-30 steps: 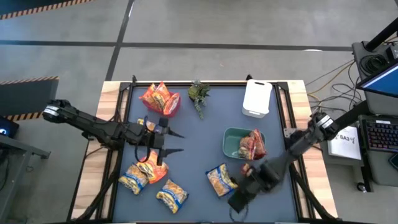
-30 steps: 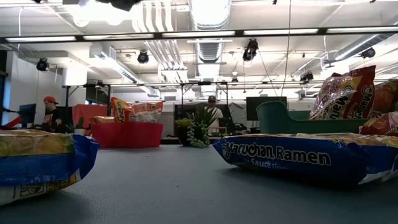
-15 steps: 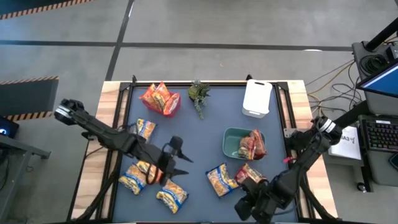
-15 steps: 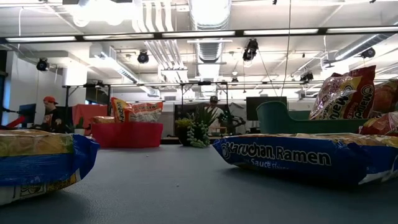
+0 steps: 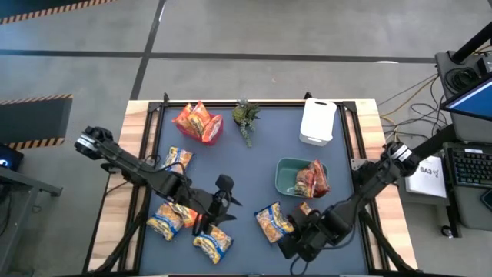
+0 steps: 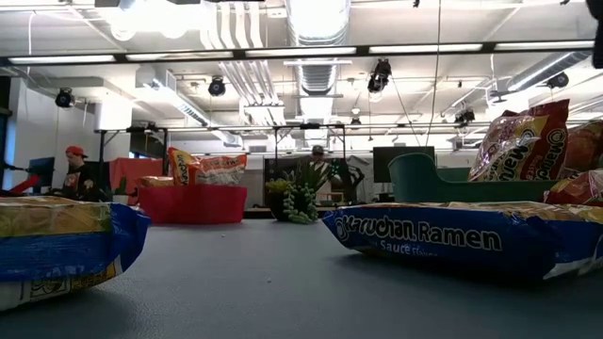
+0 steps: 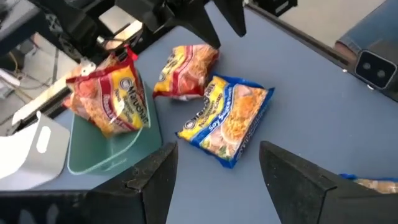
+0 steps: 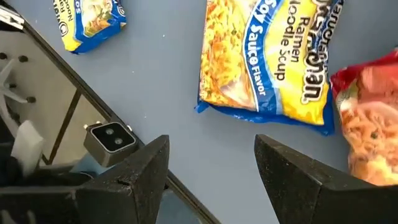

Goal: Sort Maruchan noodles
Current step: Put the blue noodle pack into the white bin

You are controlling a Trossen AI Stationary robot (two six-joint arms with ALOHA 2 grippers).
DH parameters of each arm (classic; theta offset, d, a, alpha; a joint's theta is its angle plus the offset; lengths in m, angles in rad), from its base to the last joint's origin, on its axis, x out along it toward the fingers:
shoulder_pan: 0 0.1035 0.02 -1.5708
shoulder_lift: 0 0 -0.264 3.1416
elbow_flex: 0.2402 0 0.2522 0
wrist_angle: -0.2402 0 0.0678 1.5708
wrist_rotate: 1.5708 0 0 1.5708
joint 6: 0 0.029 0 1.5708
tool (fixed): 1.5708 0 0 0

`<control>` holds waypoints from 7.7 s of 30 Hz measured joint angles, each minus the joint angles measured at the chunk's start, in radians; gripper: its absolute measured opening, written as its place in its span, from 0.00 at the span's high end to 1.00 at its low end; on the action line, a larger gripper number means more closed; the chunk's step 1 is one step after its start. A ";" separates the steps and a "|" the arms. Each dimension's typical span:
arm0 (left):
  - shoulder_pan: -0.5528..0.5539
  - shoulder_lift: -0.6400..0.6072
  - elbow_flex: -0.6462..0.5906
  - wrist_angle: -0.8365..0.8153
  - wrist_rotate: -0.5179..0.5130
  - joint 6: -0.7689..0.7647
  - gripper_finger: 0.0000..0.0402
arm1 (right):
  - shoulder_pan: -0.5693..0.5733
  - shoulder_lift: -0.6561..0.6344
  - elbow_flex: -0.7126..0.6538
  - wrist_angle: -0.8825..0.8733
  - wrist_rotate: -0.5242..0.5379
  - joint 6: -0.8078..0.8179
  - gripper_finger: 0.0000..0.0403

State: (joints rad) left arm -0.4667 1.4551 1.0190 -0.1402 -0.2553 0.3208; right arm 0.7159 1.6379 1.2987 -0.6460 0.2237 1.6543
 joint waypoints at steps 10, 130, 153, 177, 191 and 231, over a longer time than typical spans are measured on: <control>-0.002 -0.001 -0.006 -0.001 0.003 -0.043 0.48 | -0.025 0.064 -0.001 0.045 0.061 -0.253 0.44; 0.306 0.490 -0.053 0.277 0.472 0.097 1.00 | -0.259 0.099 -0.235 0.460 0.165 -0.194 0.28; 0.305 0.476 -0.028 0.220 0.471 0.094 1.00 | -0.276 0.100 -0.245 0.502 0.161 -0.263 0.92; 0.245 -0.082 -0.142 -0.044 0.448 -0.013 1.00 | -0.292 -0.071 -0.015 0.111 0.281 -0.519 0.93; 0.240 -0.244 -0.221 0.113 0.204 -0.030 1.00 | -0.566 -0.077 0.376 -0.603 0.267 -0.941 0.93; 0.241 -0.567 -0.349 0.042 0.029 0.004 1.00 | -1.477 -0.071 0.256 -0.745 0.068 -2.336 0.93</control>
State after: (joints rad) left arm -0.2256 0.8883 0.6697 -0.0978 -0.2264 0.3249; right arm -0.7607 1.5667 1.5552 -1.3906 0.2918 -0.6812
